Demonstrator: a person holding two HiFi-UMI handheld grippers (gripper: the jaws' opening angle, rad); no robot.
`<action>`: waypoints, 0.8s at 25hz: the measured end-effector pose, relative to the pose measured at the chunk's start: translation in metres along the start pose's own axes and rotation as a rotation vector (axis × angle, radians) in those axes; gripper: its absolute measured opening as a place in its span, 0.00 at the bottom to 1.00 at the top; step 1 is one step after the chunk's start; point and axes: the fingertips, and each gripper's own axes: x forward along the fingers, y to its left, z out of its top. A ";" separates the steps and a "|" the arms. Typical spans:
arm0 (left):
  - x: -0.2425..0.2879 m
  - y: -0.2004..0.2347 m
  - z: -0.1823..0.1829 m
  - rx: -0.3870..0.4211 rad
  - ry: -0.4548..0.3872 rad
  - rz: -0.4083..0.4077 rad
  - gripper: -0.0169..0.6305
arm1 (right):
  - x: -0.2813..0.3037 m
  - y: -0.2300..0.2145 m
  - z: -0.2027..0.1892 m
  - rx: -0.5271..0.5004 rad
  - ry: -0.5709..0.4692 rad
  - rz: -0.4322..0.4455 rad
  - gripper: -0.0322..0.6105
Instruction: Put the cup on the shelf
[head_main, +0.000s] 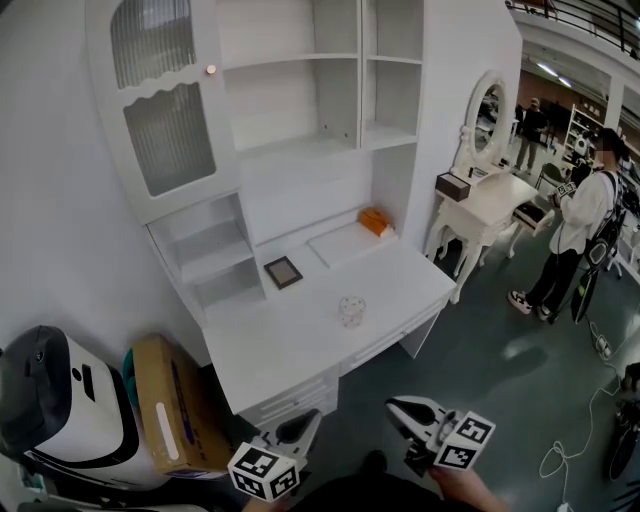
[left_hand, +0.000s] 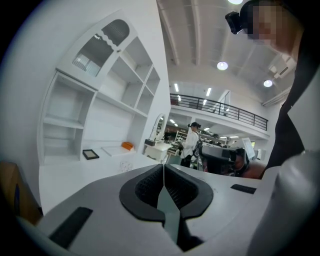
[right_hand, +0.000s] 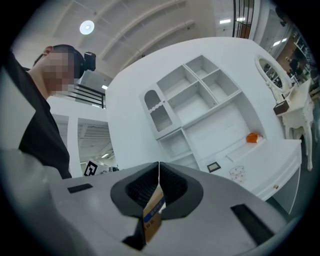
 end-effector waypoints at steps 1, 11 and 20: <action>0.011 0.000 0.004 0.003 -0.002 -0.003 0.05 | -0.001 -0.010 0.006 -0.004 -0.004 -0.002 0.08; 0.113 -0.012 0.022 0.001 0.022 -0.025 0.05 | -0.027 -0.108 0.042 0.026 -0.013 -0.031 0.08; 0.168 -0.006 0.021 -0.052 0.027 0.020 0.05 | -0.029 -0.153 0.035 0.088 0.084 0.030 0.08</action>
